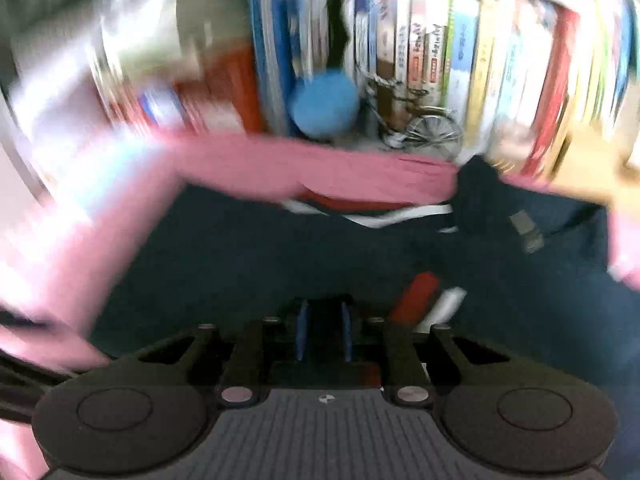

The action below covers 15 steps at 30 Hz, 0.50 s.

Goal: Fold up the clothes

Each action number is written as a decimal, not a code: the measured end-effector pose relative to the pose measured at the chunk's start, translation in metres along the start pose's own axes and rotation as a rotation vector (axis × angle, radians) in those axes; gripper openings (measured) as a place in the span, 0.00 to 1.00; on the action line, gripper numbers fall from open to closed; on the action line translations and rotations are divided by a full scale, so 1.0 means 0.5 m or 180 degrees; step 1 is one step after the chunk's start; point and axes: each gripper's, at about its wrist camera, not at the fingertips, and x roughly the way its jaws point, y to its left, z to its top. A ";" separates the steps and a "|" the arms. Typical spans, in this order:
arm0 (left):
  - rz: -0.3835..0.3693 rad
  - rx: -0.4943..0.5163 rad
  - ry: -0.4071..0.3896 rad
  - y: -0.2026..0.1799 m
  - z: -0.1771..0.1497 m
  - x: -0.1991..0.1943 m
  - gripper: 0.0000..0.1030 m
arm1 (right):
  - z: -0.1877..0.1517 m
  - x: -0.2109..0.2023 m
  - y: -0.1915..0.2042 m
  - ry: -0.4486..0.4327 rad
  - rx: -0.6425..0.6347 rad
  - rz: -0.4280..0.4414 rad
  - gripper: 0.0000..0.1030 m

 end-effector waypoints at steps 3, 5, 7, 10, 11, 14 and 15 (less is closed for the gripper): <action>0.0032 -0.0017 0.0012 0.007 -0.002 0.000 0.93 | -0.015 -0.024 -0.038 0.0003 0.0345 -0.0262 0.21; 0.0061 -0.0028 0.0019 0.011 -0.003 0.001 0.93 | -0.029 -0.006 -0.036 0.0113 0.0057 -0.0604 0.21; 0.0075 -0.0054 0.0025 0.014 -0.004 0.002 0.93 | -0.042 0.035 -0.028 0.0339 -0.0355 -0.0860 0.20; 0.0094 -0.0065 0.0030 0.020 -0.002 0.001 0.93 | -0.033 0.005 -0.032 0.0199 -0.0122 -0.0728 0.21; 0.0103 -0.0077 0.0036 0.023 -0.003 0.000 0.93 | -0.029 -0.009 -0.036 0.0145 0.0027 -0.0647 0.25; 0.0126 -0.0120 0.0060 0.031 -0.006 0.000 0.93 | -0.031 -0.023 -0.062 -0.0103 0.0580 -0.0606 0.79; 0.0133 -0.0134 0.0070 0.034 -0.007 0.000 0.93 | -0.038 -0.015 -0.070 -0.0028 0.0608 -0.0614 0.78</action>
